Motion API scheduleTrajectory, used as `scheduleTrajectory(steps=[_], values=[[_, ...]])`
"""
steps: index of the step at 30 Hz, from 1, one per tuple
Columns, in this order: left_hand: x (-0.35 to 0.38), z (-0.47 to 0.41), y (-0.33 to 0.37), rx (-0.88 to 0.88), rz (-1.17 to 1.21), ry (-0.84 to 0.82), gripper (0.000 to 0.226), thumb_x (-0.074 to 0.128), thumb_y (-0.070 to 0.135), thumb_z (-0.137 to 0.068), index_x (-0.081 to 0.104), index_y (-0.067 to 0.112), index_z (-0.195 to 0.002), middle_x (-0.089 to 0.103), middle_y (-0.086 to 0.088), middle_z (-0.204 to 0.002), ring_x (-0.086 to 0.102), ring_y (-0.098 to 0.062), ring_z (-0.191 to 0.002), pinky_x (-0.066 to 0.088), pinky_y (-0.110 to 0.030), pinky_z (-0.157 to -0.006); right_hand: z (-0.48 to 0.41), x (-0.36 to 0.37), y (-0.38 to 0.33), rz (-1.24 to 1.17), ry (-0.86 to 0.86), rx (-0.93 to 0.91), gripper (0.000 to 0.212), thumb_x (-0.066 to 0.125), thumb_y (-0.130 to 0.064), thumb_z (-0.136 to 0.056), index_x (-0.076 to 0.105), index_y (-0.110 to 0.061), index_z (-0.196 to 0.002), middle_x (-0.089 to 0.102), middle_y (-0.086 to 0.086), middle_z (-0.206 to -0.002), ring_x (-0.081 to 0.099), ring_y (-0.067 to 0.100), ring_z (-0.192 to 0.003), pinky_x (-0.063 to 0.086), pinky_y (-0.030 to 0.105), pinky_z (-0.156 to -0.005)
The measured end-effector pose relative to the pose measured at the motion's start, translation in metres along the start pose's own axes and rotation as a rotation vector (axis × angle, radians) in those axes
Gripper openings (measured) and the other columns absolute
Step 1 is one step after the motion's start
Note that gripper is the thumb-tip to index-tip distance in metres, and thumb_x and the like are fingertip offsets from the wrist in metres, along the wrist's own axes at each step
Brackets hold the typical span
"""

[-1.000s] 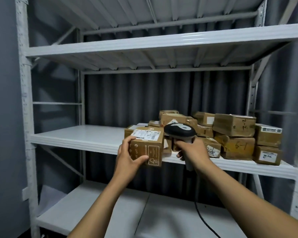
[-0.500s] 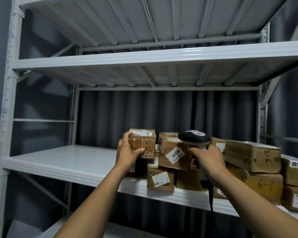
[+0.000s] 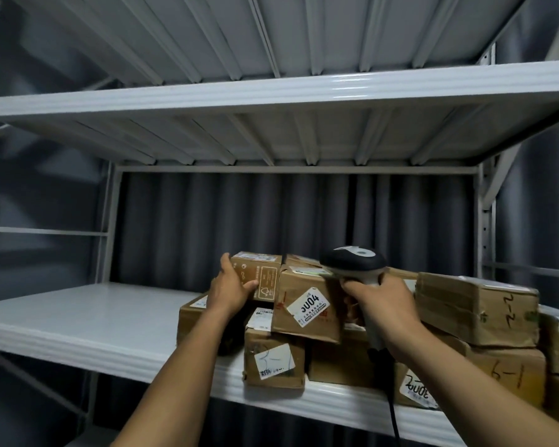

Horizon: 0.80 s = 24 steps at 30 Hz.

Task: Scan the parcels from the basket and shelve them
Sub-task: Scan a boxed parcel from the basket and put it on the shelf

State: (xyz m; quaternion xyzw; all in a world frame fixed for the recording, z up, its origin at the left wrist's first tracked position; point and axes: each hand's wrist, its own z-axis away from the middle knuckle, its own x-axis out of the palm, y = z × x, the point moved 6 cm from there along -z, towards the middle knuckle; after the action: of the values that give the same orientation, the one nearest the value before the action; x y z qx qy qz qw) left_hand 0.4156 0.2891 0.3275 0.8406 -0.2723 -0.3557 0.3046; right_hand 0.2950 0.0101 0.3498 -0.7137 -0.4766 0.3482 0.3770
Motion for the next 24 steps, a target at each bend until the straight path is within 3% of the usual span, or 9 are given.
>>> scheduleTrajectory(steps=[4,7,11,13,18,24], values=[[0.004,0.001,-0.006,0.011,-0.074,-0.032,0.101,0.069,0.034,-0.087,-0.004,0.012,-0.154,0.023,-0.013,-0.156,0.032,-0.032,-0.139,0.032,-0.046,-0.113,0.002,-0.003,0.002,0.045,0.015,0.000,0.015,0.072,-0.018,-0.084,0.068,-0.003,-0.083,0.067,0.008,-0.064,0.057,0.015,-0.047,0.042,0.023,-0.045],[0.002,0.011,-0.013,0.063,-0.123,-0.075,0.092,0.060,0.036,-0.092,-0.004,0.015,-0.154,0.007,-0.012,-0.161,0.020,-0.032,-0.145,0.024,-0.046,-0.117,0.005,-0.007,0.001,0.092,0.026,-0.018,0.015,0.073,-0.021,-0.082,0.068,-0.009,-0.076,0.067,0.006,-0.062,0.059,0.017,-0.051,0.044,0.027,-0.052],[-0.012,0.038,-0.007,0.375,-0.546,-0.018,0.068,0.043,0.041,-0.100,0.007,0.022,-0.155,-0.004,-0.005,-0.163,0.004,-0.026,-0.149,0.011,-0.044,-0.120,0.010,-0.010,-0.001,0.152,0.026,-0.044,0.013,0.073,-0.023,-0.082,0.068,-0.012,-0.077,0.070,0.007,-0.065,0.066,0.022,-0.059,0.052,0.034,-0.059],[-0.015,0.045,-0.006,0.488,-0.707,-0.050,0.061,0.033,0.045,-0.102,0.010,0.026,-0.155,-0.005,0.001,-0.163,-0.001,-0.020,-0.150,0.005,-0.044,-0.121,0.012,-0.011,-0.002,0.170,0.023,-0.046,0.013,0.072,-0.023,-0.083,0.068,-0.012,-0.079,0.069,0.008,-0.067,0.065,0.022,-0.060,0.049,0.030,-0.057],[-0.008,0.032,-0.010,0.395,-0.854,-0.301,0.059,0.019,0.053,-0.101,0.005,0.031,-0.154,-0.015,0.006,-0.161,-0.012,-0.019,-0.149,-0.001,-0.049,-0.119,0.016,-0.006,-0.001,0.168,0.016,-0.048,0.013,0.073,-0.023,-0.083,0.067,-0.012,-0.079,0.069,0.008,-0.067,0.065,0.023,-0.060,0.048,0.030,-0.056],[0.012,0.010,-0.008,0.302,-0.831,-0.412,0.059,0.018,0.055,-0.101,0.003,0.034,-0.154,-0.014,0.008,-0.161,-0.008,-0.021,-0.149,0.002,-0.054,-0.119,0.013,-0.002,0.002,0.187,-0.010,-0.060,0.011,0.072,-0.020,-0.084,0.065,-0.013,-0.081,0.067,0.005,-0.066,0.062,0.017,-0.054,0.042,0.024,-0.047]])
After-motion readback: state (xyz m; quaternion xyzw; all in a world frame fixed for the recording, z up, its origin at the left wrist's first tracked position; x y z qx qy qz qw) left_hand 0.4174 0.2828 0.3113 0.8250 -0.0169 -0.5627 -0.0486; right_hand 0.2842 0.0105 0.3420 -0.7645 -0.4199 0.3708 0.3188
